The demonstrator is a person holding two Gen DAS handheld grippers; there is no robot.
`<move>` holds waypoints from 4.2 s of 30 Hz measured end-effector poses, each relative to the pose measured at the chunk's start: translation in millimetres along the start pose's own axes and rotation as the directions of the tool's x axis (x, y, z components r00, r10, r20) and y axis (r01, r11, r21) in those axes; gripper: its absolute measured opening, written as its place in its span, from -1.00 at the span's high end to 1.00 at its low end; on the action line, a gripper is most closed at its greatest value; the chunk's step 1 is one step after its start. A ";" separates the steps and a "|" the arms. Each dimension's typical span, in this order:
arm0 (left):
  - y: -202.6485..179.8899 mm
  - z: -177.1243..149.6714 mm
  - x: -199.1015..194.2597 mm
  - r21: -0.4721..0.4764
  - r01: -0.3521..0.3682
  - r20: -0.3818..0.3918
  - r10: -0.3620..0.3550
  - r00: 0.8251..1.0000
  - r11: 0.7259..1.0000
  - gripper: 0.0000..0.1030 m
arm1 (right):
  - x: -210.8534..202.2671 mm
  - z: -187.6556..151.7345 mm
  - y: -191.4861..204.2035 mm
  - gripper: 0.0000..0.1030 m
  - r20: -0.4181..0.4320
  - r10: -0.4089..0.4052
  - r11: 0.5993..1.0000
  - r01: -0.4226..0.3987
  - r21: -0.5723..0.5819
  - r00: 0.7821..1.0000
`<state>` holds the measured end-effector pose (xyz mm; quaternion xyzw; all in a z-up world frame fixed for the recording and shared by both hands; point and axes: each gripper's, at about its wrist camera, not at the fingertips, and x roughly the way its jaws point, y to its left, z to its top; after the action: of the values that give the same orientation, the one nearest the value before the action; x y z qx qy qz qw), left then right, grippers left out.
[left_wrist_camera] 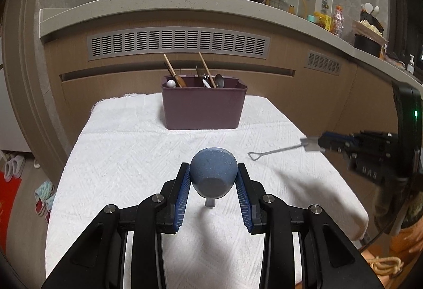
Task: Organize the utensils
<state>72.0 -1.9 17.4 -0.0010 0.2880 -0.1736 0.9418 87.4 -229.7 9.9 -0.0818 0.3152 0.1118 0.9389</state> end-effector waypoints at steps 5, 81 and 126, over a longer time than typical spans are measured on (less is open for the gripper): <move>1.4 2.9 2.5 -0.007 0.001 0.000 -0.001 1.000 1.000 0.31 | 13.8 14.0 -1.9 0.83 0.001 0.013 1.000 -0.013 -0.003 1.000; -2.3 -29.0 101.1 0.193 0.046 -0.383 0.032 0.923 0.980 0.73 | 12.2 38.6 34.6 0.59 -0.043 0.225 0.970 -0.228 -0.088 0.973; 67.2 182.2 238.9 -0.062 0.064 -0.116 -0.070 0.991 0.996 0.61 | 211.3 176.8 -44.7 0.55 -0.049 0.186 0.952 -0.168 0.255 0.981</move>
<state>377.7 -34.9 33.1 -0.0280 0.3481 -0.1964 0.9162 364.5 -199.6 24.0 0.0615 0.3668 0.1519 0.9158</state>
